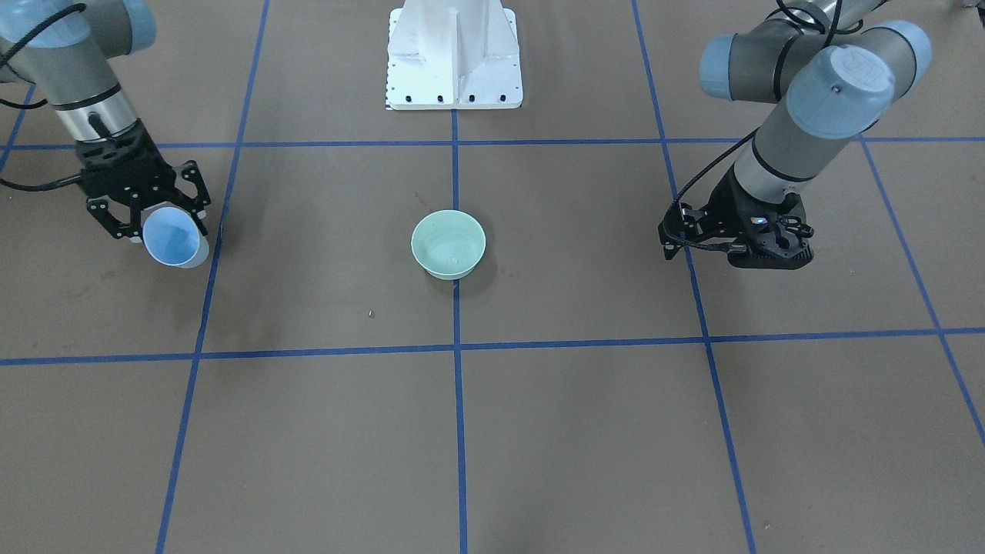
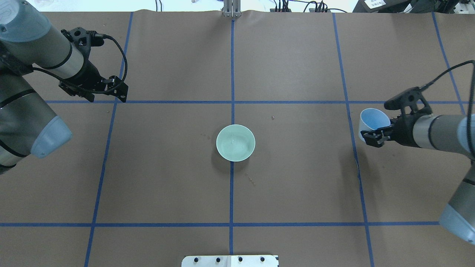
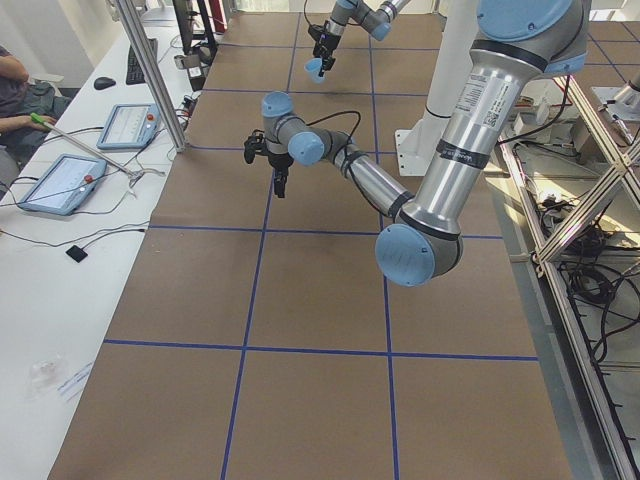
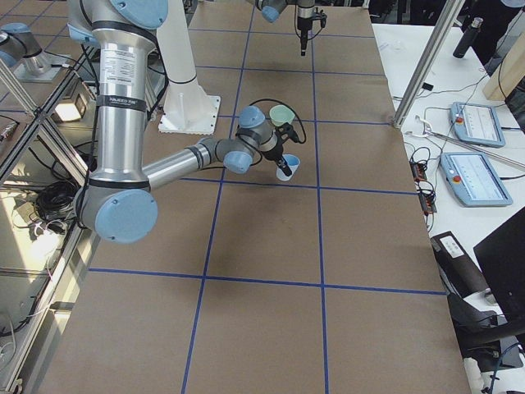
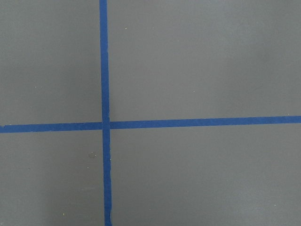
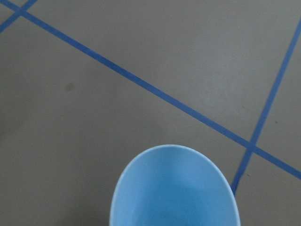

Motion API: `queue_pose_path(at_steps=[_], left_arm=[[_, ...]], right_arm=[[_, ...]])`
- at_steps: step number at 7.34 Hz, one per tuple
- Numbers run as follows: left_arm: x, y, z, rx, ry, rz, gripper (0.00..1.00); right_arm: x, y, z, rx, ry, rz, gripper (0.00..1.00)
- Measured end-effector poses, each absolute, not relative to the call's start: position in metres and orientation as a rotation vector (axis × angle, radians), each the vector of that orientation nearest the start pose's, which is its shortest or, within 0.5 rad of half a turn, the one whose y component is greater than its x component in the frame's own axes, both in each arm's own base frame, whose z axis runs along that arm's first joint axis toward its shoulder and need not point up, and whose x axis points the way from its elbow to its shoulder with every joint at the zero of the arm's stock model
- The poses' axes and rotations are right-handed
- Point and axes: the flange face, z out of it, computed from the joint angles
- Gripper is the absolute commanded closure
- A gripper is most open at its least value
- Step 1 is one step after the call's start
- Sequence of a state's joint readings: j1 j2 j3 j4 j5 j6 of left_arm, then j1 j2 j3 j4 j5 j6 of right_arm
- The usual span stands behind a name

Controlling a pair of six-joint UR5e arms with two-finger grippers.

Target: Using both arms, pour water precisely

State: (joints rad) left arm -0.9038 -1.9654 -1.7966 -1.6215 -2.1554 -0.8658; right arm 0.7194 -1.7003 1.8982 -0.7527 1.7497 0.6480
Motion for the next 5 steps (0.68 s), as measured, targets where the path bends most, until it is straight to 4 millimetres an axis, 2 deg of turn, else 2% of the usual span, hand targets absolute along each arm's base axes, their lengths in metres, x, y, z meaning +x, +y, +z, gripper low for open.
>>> queue_pose_path(at_steps=[1, 3, 4, 5], left_arm=[[0.316, -0.529, 0.328, 0.083, 0.856, 0.009, 0.0], [0.314, -0.53, 0.326, 0.088, 0.857, 0.007, 0.0], [0.312, -0.531, 0.326, 0.089, 0.857, 0.004, 0.0], [0.312, -0.531, 0.325, 0.09, 0.857, 0.004, 0.0]], right_arm=[[-0.252, -0.395, 0.505, 0.65, -0.843, -0.261, 0.99], [-0.224, -0.394, 0.537, 0.665, -0.852, -0.237, 0.98], [-0.211, -0.387, 0.558, 0.684, -0.859, -0.226, 0.98], [-0.2, -0.379, 0.587, 0.714, -0.874, -0.219, 0.98]])
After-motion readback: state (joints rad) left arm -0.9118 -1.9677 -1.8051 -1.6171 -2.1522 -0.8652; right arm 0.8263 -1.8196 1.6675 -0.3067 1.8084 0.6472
